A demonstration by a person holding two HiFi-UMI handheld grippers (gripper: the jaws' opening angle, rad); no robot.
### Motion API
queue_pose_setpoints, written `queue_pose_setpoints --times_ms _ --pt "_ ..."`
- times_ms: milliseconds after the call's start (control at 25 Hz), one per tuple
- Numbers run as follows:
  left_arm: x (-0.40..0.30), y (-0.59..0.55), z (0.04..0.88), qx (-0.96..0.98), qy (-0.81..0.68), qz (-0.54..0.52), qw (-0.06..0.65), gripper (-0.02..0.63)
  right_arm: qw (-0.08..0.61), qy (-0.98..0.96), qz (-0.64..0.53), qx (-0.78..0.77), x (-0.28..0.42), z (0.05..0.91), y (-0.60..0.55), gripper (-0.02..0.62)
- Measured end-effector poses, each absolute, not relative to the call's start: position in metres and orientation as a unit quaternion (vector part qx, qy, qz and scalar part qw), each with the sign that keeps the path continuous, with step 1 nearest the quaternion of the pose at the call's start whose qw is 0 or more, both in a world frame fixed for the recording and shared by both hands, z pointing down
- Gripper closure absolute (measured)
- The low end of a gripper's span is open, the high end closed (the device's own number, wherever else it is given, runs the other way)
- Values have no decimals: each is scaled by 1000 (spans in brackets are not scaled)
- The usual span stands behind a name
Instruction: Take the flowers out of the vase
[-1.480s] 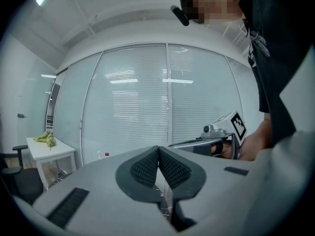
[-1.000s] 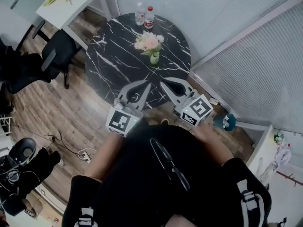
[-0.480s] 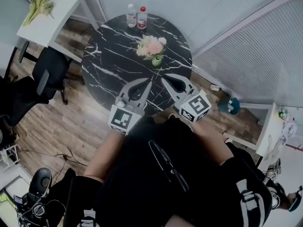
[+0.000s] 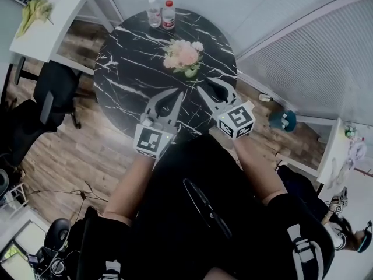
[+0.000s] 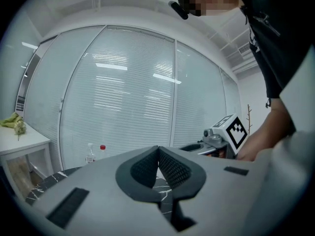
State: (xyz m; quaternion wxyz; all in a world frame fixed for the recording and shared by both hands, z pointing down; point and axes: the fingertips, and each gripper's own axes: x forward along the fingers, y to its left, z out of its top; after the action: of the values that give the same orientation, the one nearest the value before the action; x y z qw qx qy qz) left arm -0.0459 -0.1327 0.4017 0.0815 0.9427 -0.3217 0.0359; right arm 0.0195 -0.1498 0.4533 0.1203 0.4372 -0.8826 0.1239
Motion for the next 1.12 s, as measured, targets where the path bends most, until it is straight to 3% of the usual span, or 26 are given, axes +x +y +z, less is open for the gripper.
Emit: queue_pose_setpoints --times_ms 120,760,1120 --pt "-41 -146 413 936 -341 38 82 594 133 -881 126 436 29 474 -168 427" --pt "0 -193 484 911 -400 37 89 594 162 -902 144 373 50 569 -236 291" --pt "13 -208 507 900 -424 44 92 594 185 -914 154 327 40 605 -254 275"
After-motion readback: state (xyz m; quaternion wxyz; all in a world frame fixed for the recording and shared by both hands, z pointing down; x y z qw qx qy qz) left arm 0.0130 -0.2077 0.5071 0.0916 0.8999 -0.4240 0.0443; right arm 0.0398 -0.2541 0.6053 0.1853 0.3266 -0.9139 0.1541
